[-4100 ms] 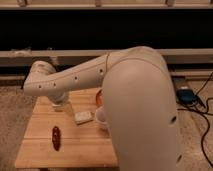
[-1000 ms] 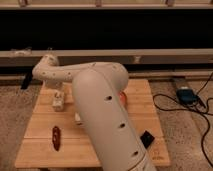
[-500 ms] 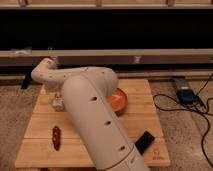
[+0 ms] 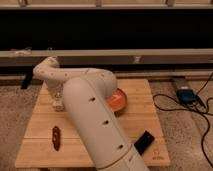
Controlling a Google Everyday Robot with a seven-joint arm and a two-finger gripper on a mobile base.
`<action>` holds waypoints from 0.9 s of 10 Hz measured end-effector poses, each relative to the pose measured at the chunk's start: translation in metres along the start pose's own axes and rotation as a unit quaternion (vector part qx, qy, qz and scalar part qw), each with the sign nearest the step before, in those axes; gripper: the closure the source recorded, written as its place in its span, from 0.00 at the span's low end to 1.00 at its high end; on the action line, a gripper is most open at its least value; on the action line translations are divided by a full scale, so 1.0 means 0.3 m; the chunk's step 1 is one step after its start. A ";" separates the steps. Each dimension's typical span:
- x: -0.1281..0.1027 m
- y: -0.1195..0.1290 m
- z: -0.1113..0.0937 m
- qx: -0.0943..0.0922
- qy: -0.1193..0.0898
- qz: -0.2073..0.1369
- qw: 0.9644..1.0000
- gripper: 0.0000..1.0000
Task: Place the bottle in the ceramic bowl
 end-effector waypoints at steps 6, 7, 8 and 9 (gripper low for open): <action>0.000 0.022 -0.017 0.012 0.011 0.027 0.999 1.00; 0.011 0.037 -0.048 0.017 0.019 0.032 0.999 1.00; 0.025 0.052 -0.098 0.024 0.029 0.039 0.999 1.00; 0.044 0.079 -0.145 0.028 0.040 0.047 0.998 1.00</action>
